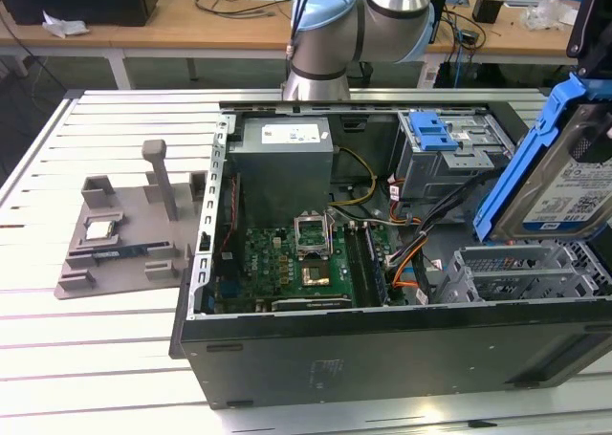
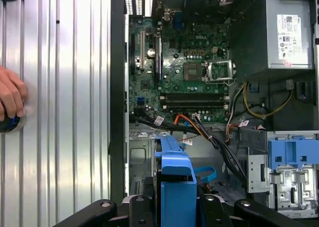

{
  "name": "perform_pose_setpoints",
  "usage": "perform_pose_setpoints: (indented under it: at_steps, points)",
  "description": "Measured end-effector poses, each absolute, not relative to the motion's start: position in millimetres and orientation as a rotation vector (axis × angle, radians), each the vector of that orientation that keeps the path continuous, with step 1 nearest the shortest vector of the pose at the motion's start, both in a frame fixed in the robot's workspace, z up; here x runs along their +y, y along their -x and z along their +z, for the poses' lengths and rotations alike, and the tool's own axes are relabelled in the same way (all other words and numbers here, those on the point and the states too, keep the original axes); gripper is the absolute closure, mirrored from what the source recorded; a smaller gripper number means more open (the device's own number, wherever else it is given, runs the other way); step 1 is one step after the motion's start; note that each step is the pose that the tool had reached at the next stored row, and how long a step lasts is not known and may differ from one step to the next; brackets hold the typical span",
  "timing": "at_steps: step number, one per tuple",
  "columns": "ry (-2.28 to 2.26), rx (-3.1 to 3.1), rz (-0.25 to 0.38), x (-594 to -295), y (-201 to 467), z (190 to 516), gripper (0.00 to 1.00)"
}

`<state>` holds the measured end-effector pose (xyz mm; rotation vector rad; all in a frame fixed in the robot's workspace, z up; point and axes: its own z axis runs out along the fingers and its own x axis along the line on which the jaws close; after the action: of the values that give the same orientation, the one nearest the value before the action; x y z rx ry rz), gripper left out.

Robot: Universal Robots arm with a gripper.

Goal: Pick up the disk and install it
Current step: 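Pick up the disk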

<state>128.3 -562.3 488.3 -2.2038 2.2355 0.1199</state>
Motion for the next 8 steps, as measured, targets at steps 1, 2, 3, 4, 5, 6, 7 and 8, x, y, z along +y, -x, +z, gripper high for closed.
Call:
perform_pose_setpoints:
  at_steps: [1,2,3,4,5,6,7,8]
  points:
    - [2.204,2.236,0.120,-562.3,-128.5,487.7,0.63]
    - [2.204,2.236,0.120,-562.3,-128.7,487.2,0.63]
    - [2.204,2.235,0.120,-562.3,-128.9,486.8,0.63]
    - [2.204,2.236,0.120,-562.3,-129.1,486.4,0.63]
    - [2.204,2.235,0.120,-562.3,-129.3,485.9,0.63]
    - [2.204,2.236,0.120,-562.3,-129.5,485.4,0.63]
    - [2.204,2.236,0.120,-562.3,-129.7,484.9,0.63]
    - [2.204,2.236,0.120,-562.3,-129.9,484.6,0.63]
